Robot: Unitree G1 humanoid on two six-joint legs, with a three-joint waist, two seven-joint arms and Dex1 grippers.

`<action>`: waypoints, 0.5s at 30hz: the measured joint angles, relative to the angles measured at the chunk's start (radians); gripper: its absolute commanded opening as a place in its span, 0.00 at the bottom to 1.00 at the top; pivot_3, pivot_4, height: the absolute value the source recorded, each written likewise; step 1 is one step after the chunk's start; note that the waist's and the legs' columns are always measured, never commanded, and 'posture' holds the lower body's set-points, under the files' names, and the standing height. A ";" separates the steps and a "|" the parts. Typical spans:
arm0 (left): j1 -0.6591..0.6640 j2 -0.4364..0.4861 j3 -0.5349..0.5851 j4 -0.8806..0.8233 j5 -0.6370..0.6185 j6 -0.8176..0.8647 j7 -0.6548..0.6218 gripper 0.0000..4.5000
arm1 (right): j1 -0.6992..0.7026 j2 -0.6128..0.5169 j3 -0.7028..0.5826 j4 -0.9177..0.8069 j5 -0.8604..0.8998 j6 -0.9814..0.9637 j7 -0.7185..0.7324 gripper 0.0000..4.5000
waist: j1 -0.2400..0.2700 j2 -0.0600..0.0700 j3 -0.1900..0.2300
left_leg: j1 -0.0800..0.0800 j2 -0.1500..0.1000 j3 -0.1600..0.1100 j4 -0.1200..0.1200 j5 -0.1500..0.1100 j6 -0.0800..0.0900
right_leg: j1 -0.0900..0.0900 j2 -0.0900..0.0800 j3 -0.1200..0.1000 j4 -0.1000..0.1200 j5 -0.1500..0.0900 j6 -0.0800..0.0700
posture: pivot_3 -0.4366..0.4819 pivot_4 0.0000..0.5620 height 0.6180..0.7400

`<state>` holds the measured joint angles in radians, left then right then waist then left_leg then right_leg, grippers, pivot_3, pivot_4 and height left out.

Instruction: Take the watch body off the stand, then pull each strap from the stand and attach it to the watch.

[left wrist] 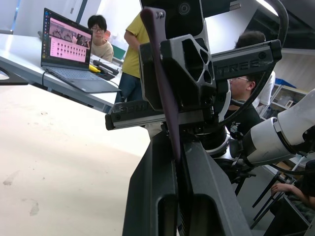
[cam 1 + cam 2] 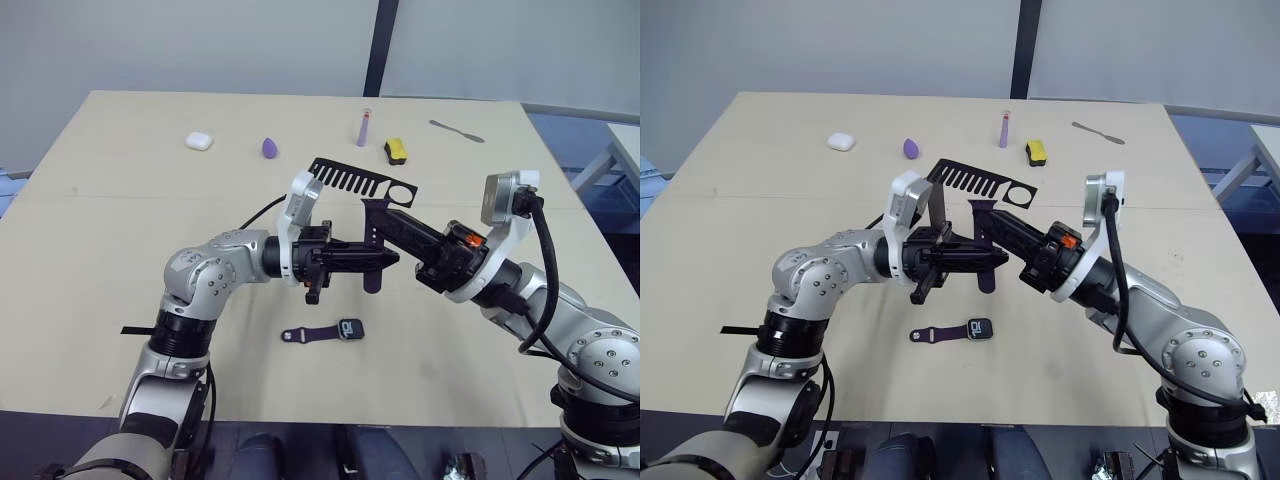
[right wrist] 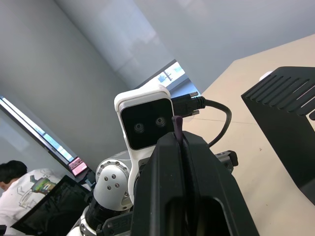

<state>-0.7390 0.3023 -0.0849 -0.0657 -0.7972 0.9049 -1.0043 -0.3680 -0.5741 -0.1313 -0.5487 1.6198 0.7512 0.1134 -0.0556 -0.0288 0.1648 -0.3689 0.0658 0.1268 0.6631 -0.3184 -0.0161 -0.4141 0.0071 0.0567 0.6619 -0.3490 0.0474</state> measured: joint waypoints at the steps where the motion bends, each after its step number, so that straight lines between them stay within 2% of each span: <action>1: 0.000 0.000 0.000 0.000 0.000 0.000 0.000 0.00 | 0.000 0.000 0.000 0.000 0.000 0.000 0.000 0.01 | 0.000 0.000 0.000 | 0.000 0.000 0.000 0.000 0.000 0.000 | 0.000 0.000 0.000 0.000 0.000 0.000 | 0.48 0.27 1.00; 7: 0.000 -0.002 0.000 0.000 0.000 0.000 0.007 0.00 | 0.000 0.000 0.000 0.000 -0.002 -0.001 0.000 0.01 | 0.000 0.000 0.000 | 0.000 0.000 0.000 0.000 0.000 0.000 | 0.000 0.000 0.000 0.000 0.000 0.000 | 0.48 0.27 1.00; 10: 0.002 0.020 -0.003 -0.004 0.000 0.000 -0.006 0.21 | 0.000 -0.006 0.002 -0.003 -0.014 0.000 0.005 0.00 | -0.002 0.000 0.000 | 0.000 0.000 0.000 0.000 0.000 0.000 | 0.000 0.000 0.000 0.000 0.000 0.000 | 0.48 0.27 1.00; 14: 0.022 0.149 -0.005 -0.059 0.022 -0.028 -0.071 0.65 | 0.008 -0.058 0.001 -0.023 -0.021 0.017 0.036 0.00 | -0.003 0.001 0.001 | 0.000 0.000 0.000 -0.001 0.000 -0.001 | -0.001 0.000 0.000 0.000 0.000 0.000 | 0.48 0.27 1.00; 15: 0.037 0.189 -0.012 -0.089 0.039 -0.047 -0.089 0.79 | 0.015 -0.086 -0.002 -0.035 -0.020 0.024 0.052 0.00 | -0.002 0.002 0.001 | 0.000 0.000 0.000 -0.002 0.000 -0.001 | -0.001 0.000 0.000 -0.001 0.000 0.000 | 0.48 0.27 1.00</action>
<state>-0.7022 0.4909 -0.0973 -0.1549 -0.7584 0.8584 -1.0937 -0.3531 -0.6596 -0.1328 -0.5836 1.5994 0.7757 0.1652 -0.0579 -0.0273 0.1658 -0.3691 0.0659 0.1267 0.6611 -0.3181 -0.0167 -0.4148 0.0071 0.0567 0.6605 -0.3491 0.0472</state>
